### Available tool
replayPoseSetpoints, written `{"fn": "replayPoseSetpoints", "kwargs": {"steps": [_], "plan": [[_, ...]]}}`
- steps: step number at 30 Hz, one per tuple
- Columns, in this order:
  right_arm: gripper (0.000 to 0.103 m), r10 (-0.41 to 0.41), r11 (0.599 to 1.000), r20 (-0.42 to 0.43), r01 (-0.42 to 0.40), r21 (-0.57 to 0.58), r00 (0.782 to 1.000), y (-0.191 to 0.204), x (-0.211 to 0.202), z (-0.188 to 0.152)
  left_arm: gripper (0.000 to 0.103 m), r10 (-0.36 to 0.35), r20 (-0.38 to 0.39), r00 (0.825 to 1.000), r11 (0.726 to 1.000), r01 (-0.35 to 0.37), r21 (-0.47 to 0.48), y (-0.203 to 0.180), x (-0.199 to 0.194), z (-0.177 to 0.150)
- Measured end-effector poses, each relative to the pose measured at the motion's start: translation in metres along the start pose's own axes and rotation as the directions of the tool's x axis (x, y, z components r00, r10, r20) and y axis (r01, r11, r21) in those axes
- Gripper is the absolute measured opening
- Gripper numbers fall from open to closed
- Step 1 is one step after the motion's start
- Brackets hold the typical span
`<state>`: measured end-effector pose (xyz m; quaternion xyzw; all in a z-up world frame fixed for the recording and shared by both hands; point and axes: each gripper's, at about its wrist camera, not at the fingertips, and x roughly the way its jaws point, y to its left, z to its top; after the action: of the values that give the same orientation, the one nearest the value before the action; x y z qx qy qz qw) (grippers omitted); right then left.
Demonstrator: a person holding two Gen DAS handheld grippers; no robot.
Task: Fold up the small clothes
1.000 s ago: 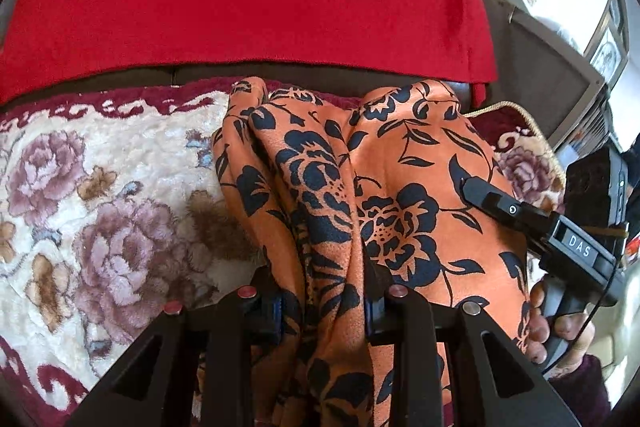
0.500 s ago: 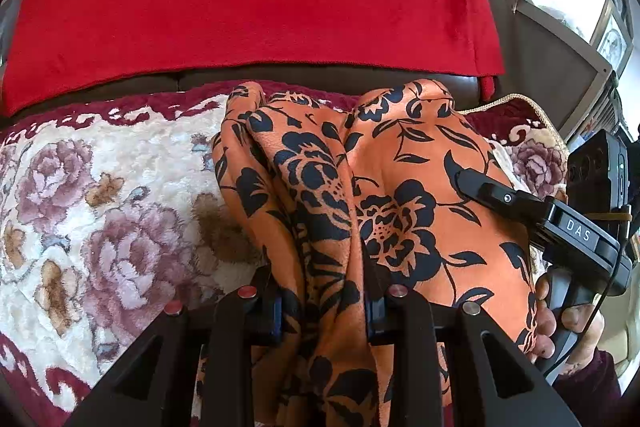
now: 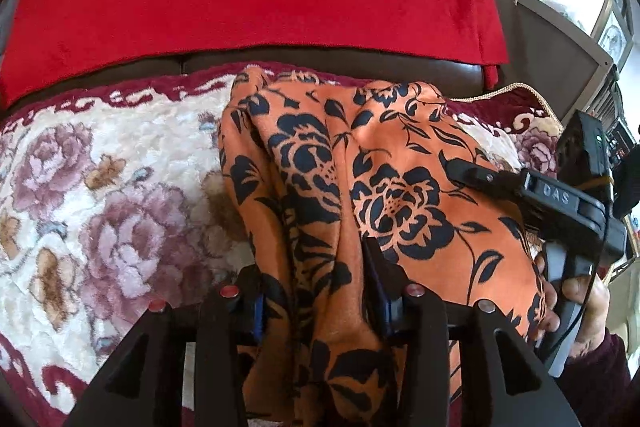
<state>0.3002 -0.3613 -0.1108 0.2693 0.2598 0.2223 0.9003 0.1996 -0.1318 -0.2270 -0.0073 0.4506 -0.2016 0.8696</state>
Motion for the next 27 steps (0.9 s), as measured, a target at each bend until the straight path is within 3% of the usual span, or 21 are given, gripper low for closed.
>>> {"fn": "replayPoseSetpoints", "kwargs": {"steps": [5,9,12,14,15,16,19,22,24,27], "plan": [[0.062,-0.052,0.998,0.001,0.052,0.02,0.999,0.0,0.0,0.004,0.045,-0.041,-0.01,0.999,0.999,0.041,-0.023,0.01,-0.01,0.004],[0.064,-0.128,0.992,0.089,0.127,0.008,0.988,0.015,-0.026,0.015,0.045,-0.015,0.075,0.997,1.0,0.015,-0.005,0.018,-0.034,0.013],[0.062,-0.028,0.998,0.181,0.037,-0.044,0.983,0.03,-0.046,0.028,0.046,0.07,0.154,0.986,0.997,-0.074,0.018,0.019,-0.044,0.022],[0.052,-0.025,0.993,0.164,0.044,-0.11,0.986,0.047,-0.039,0.042,0.046,0.095,0.153,0.984,0.994,-0.102,0.034,0.018,-0.038,0.024],[0.04,-0.032,0.989,0.151,0.053,-0.137,0.988,0.051,-0.034,0.049,0.046,0.099,0.138,0.985,0.994,-0.106,0.041,0.017,-0.032,0.024],[0.038,-0.044,0.987,0.123,0.062,-0.149,0.991,0.055,-0.021,0.058,0.046,0.112,0.12,0.986,0.992,-0.118,0.049,0.016,-0.026,0.022],[0.038,-0.076,0.991,0.008,0.076,-0.11,0.997,0.047,0.02,0.072,0.046,0.168,0.087,0.982,0.98,-0.176,0.096,0.013,-0.008,0.014],[0.039,-0.128,0.991,-0.127,0.124,-0.044,0.984,0.024,0.064,0.072,0.049,0.185,0.075,0.98,0.974,-0.193,0.115,0.015,0.001,0.008],[0.039,-0.116,0.993,-0.127,0.114,-0.017,0.985,0.019,0.07,0.074,0.055,0.194,0.081,0.978,0.971,-0.203,0.129,0.015,0.002,0.008],[0.039,-0.106,0.994,-0.095,0.108,0.008,0.99,0.018,0.061,0.076,0.056,0.161,0.088,0.983,0.979,-0.171,0.109,0.02,-0.001,0.011]]}}
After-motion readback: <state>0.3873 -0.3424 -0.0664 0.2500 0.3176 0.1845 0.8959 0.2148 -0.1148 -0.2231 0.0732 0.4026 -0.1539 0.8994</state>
